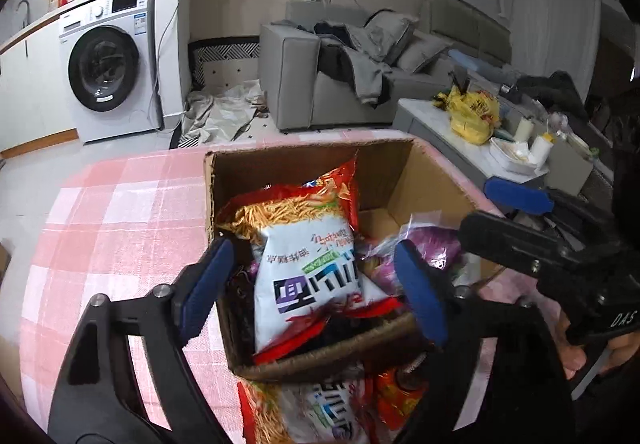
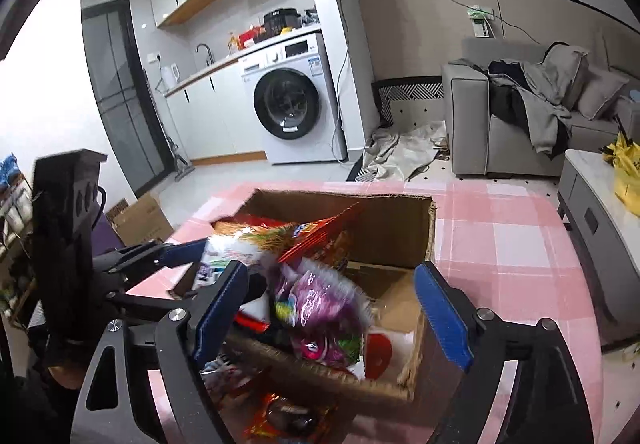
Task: Organize snacks
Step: 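Open both tools and pull them back from the box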
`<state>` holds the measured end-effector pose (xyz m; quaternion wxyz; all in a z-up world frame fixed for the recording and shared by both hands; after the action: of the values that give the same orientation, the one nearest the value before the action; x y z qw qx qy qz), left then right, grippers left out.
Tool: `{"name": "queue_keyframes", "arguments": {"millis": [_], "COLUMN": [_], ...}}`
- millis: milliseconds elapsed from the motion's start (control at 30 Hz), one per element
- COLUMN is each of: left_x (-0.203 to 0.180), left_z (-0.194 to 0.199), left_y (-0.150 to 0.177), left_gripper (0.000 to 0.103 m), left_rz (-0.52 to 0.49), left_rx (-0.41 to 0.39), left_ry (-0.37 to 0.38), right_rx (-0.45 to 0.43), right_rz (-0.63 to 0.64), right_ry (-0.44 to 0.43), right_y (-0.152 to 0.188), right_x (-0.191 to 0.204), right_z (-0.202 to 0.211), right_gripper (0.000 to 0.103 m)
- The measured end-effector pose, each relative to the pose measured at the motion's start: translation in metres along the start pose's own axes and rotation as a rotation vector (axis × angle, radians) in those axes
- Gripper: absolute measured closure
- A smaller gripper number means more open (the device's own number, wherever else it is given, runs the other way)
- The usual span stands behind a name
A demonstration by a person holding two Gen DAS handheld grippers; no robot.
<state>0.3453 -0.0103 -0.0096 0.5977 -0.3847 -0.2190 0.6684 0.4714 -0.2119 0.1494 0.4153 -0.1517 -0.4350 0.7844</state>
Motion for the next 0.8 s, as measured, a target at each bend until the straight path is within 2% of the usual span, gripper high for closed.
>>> {"name": "queue_keyframes", "arguments": {"millis": [67,167,400,567,800], "left_x": [0.000,0.002,0.015,0.030,0.043], "left_z": [0.009,0.025,0.067,0.094,0.111], "left_y": [0.002,0.007,0.024,0.044,0.073], "left_gripper": [0.015,0.001,0.001,0.001,0.001], "left_rz": [0.003,0.010,0.027,0.030,0.025], "left_rx": [-0.005,-0.013,-0.039,-0.042,-0.023], "left_ry": [-0.009,-0.036,-0.047,-0.077,-0.102], "right_rx": [0.016,0.026,0.047,0.071,0.124], "right_rz": [-0.008,-0.018,-0.036,-0.037,-0.031], "right_ry": [0.006,0.006,0.034,0.013,0.021], "right_y": [0.005,0.013,0.037,0.055,0.080], "right_x": [0.000,-0.001,0.007,0.020,0.033], "right_z": [0.006,0.016,0.033,0.038,0.037], "right_gripper": [0.001,0.001,0.000,0.000,0.000]}}
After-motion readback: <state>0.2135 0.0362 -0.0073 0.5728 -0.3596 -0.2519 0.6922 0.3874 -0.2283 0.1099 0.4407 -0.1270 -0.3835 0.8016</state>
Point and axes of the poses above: each gripper's, at about its wrist camera, not at the fingertips, and z roughly against the way its jaws point, x to its left, y to its underside, the point moved 4 cm from there along -z, roughly the way its jaws point, and after that the axes turned 8 degrees about z, right-handed, at the moved point
